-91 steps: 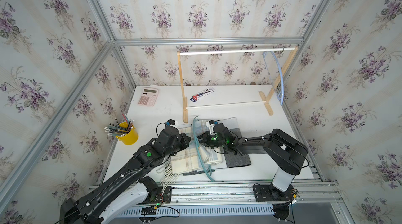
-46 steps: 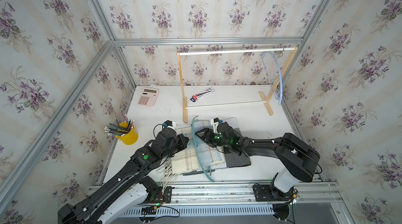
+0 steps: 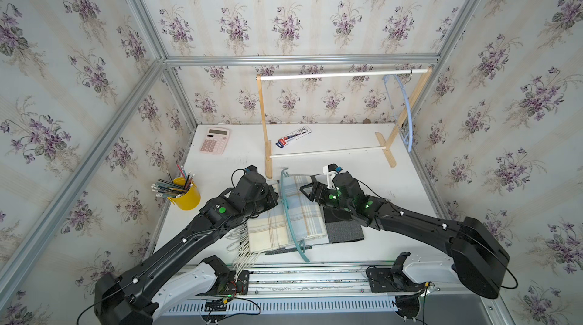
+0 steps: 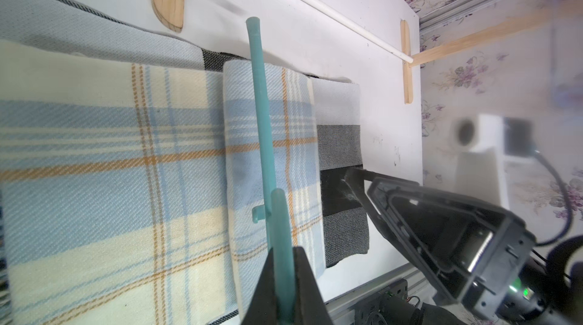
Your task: Hang the scarf on the hanger
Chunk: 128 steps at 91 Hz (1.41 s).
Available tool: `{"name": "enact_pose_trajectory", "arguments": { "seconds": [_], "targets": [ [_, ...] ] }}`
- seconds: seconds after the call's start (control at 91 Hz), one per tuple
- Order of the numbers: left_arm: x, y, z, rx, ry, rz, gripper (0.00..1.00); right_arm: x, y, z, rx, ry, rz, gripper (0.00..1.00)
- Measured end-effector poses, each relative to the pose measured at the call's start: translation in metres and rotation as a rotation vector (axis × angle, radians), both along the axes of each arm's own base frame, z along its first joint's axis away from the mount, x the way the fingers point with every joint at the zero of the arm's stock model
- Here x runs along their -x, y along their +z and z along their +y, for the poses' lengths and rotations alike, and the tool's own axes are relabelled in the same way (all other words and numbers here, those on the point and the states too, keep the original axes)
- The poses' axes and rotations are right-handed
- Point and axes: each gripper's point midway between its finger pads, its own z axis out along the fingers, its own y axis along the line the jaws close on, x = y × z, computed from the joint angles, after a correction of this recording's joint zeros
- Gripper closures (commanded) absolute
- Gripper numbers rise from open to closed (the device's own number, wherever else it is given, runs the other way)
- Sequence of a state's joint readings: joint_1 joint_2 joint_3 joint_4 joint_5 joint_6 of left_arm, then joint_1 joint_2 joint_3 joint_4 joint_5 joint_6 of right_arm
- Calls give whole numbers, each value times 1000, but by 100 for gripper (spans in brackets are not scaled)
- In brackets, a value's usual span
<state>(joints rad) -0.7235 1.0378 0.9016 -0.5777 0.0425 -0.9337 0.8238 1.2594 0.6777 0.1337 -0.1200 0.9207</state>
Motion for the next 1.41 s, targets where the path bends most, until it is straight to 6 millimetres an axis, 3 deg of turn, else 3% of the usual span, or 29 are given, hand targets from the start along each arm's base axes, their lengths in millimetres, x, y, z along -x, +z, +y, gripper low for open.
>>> {"name": "enact_pose_trajectory", "arguments": {
  "seconds": [0.143, 0.231, 0.451, 0.615, 0.802, 0.912, 1.11, 1.407],
  "targets": [
    [-8, 2, -15, -110, -9, 39, 100, 13, -2, -35, 141, -5, -107, 29],
    [-15, 1, -24, -186, -2, 49, 100, 30, -5, -46, 207, 34, -178, 29],
    [-36, 5, -57, -367, 67, 69, 100, 84, -11, -34, 332, 175, -363, 30],
    [-49, 2, -71, -481, 141, 118, 100, 103, -6, -24, 387, 174, -513, 30],
    [-49, -5, -74, -543, 169, 146, 100, 92, -8, -16, 463, 112, -621, 32],
    [-49, -6, -75, -552, 171, 152, 100, 82, -10, 0, 518, 93, -665, 34],
    [-48, -6, -76, -552, 172, 154, 100, 52, -17, 16, 560, 32, -656, 41],
    [-54, -7, -68, -583, 199, 128, 100, 29, -27, 30, 554, -18, -613, 60]
  ]
}}
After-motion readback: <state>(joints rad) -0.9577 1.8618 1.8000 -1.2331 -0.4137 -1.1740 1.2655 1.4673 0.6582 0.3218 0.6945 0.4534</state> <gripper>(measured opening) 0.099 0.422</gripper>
